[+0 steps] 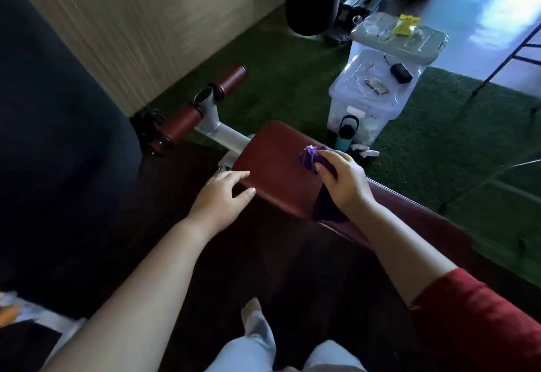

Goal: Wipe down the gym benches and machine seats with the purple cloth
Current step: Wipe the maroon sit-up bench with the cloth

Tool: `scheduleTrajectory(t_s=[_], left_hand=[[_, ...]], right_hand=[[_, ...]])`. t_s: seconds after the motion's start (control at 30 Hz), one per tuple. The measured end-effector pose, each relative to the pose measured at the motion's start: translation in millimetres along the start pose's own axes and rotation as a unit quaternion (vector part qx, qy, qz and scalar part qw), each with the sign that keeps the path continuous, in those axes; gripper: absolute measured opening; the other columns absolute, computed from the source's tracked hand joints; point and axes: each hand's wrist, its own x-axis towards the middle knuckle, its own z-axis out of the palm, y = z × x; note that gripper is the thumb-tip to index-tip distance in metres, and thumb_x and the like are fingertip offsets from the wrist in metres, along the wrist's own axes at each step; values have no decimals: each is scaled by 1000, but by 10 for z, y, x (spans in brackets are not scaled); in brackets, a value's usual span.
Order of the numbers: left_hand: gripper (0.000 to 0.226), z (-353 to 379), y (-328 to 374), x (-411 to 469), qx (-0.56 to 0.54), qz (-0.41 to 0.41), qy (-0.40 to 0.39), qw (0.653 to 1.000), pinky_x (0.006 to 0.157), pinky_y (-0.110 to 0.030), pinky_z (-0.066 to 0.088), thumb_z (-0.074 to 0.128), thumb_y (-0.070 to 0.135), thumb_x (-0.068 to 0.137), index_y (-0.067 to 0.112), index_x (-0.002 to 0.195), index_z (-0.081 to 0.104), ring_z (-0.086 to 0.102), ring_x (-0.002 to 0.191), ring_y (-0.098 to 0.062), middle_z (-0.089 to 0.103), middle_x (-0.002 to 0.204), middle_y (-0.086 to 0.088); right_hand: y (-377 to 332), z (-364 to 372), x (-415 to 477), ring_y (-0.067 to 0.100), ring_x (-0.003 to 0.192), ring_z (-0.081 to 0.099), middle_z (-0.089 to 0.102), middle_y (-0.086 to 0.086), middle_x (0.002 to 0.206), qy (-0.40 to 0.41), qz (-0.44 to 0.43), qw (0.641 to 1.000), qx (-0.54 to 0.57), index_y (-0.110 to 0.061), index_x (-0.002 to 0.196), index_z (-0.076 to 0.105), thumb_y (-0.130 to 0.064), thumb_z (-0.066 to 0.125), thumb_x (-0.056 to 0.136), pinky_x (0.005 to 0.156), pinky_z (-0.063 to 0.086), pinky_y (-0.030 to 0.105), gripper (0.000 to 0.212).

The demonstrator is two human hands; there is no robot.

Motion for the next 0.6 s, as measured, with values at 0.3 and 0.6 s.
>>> scheduleTrajectory(t_s=[0.3, 0.6], left_hand=[[45, 268, -631, 975, -24, -33, -59, 997, 108, -34, 37, 58, 40, 91, 28, 134, 52, 41, 129, -9, 47, 139, 10], [44, 894, -1207, 1792, -19, -75, -47, 996, 105, -25, 32, 57, 38, 91, 27, 133, 53, 39, 131, -10, 46, 140, 10]], right_hand=[[556, 832, 572, 15, 118, 53, 59, 3, 126, -25, 49, 998, -18, -16, 119, 64, -20, 62, 90, 98, 35, 19, 30], [1322, 1658, 981, 17, 117, 53, 58, 2, 126, -81, 72, 993, -38, -18, 118, 65, -22, 62, 90, 93, 34, 18, 29]])
